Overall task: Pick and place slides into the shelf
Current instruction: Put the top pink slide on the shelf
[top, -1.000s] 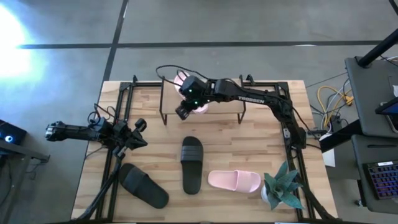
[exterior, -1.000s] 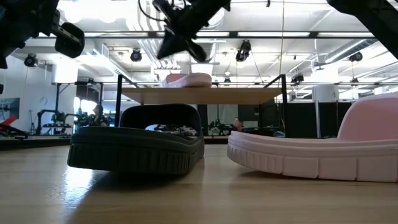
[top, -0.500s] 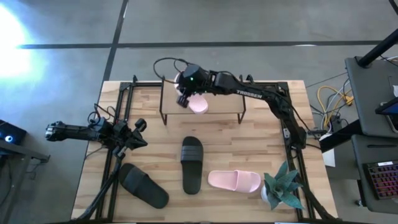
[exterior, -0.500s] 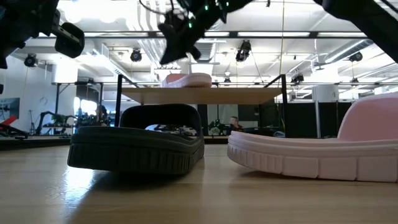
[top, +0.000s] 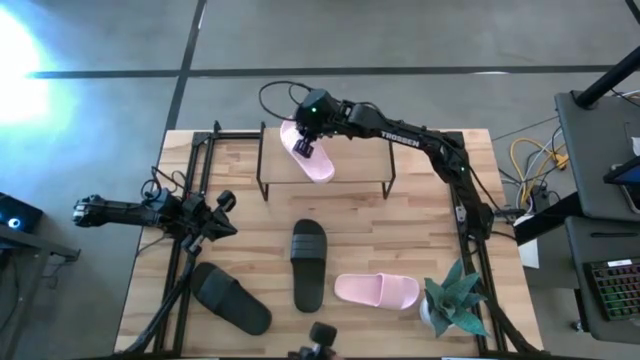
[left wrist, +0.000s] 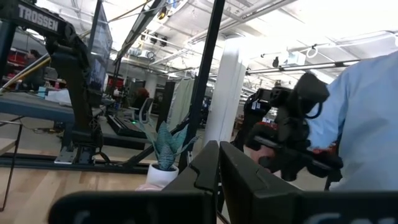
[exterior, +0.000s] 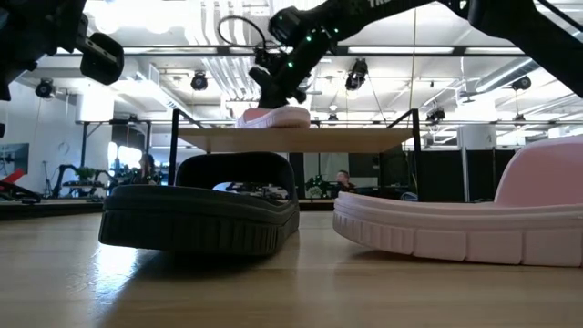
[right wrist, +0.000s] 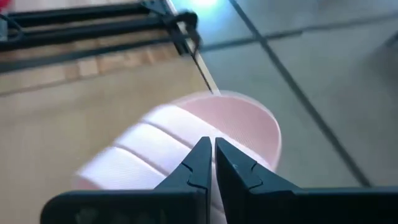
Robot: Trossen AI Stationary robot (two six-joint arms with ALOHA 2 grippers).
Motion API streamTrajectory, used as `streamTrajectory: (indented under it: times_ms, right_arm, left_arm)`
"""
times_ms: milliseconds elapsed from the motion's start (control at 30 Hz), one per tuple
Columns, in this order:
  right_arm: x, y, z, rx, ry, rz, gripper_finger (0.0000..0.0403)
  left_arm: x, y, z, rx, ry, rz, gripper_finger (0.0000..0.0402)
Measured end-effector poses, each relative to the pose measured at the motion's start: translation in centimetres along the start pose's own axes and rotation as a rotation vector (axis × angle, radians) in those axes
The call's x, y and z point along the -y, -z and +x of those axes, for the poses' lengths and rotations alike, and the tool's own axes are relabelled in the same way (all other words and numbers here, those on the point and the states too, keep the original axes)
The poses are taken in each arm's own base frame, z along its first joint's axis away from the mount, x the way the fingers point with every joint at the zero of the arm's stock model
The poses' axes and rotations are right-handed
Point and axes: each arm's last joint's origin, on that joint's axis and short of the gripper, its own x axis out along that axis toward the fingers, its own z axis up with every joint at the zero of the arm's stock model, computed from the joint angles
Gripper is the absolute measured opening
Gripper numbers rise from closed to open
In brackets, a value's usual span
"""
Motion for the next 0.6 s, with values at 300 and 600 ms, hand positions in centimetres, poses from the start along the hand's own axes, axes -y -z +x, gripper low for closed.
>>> streamTrajectory:
  times_ms: [300,600]
  right_arm:
    - [1.4,1.7,-0.4,-0.171,0.010,0.068,0.0013]
    - [0.0,0.7,-2.1,-0.129,-0.005,0.104,0.0013]
  left_arm:
    - [0.0,0.0,0.0,0.000,0.000,0.000,0.0000]
    - [0.0,0.0,0.0,0.000,0.000,0.000,0.0000]
